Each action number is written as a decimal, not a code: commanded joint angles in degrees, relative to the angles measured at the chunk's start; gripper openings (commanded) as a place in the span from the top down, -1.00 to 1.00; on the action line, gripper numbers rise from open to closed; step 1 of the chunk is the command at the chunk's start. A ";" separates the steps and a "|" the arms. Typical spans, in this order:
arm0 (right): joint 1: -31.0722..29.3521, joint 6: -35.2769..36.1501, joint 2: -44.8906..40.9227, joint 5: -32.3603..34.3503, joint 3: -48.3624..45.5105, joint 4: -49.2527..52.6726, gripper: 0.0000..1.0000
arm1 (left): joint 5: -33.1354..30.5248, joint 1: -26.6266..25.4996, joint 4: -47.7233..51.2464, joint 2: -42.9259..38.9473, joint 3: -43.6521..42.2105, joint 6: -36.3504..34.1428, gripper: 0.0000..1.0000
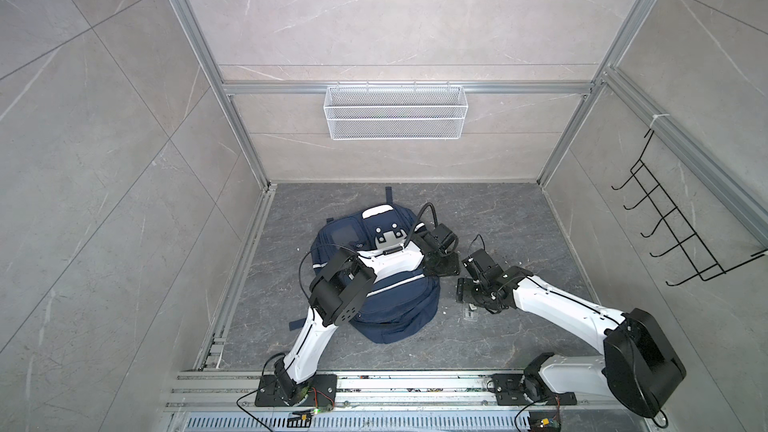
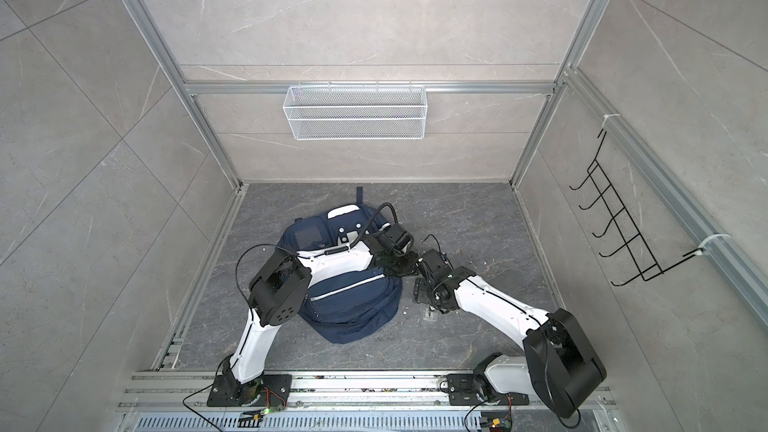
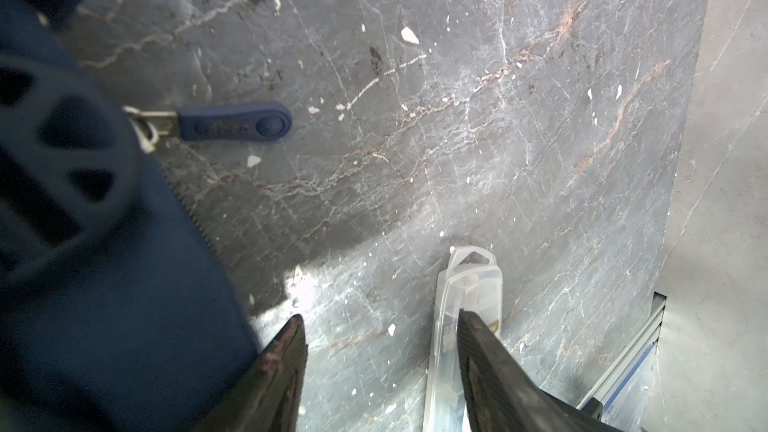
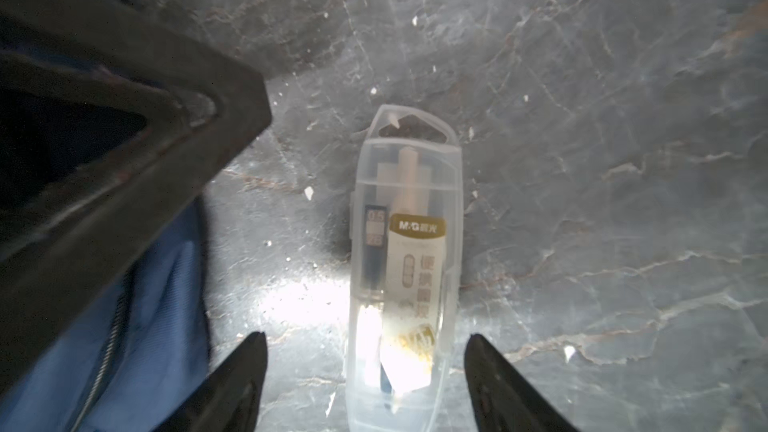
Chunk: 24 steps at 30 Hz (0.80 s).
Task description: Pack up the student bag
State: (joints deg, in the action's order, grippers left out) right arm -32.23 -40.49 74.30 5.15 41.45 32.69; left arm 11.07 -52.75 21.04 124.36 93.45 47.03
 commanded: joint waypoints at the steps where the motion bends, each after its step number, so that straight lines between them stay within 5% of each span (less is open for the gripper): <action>1: -0.13 0.43 -3.24 -0.40 -1.54 1.64 -0.60 | 0.33 -0.33 3.34 -3.31 -0.90 -1.49 -0.22; 6: 1.86 0.68 -6.67 -2.60 -3.82 -0.41 -0.60 | 0.41 -0.51 4.14 -4.11 -1.66 -2.11 -0.19; 14: 12.48 1.47 -8.95 -16.18 -9.06 -7.60 -0.52 | 1.53 -1.03 2.08 -5.44 -5.86 -1.67 -0.13; 24: 18.56 0.39 -7.78 -25.42 -13.69 -14.83 -0.24 | 4.74 -2.67 -1.45 -5.25 -7.92 -0.31 0.03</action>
State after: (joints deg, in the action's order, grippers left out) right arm -14.28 -39.68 65.69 -16.56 29.10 20.58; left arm 12.75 -54.28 18.92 121.21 86.70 46.13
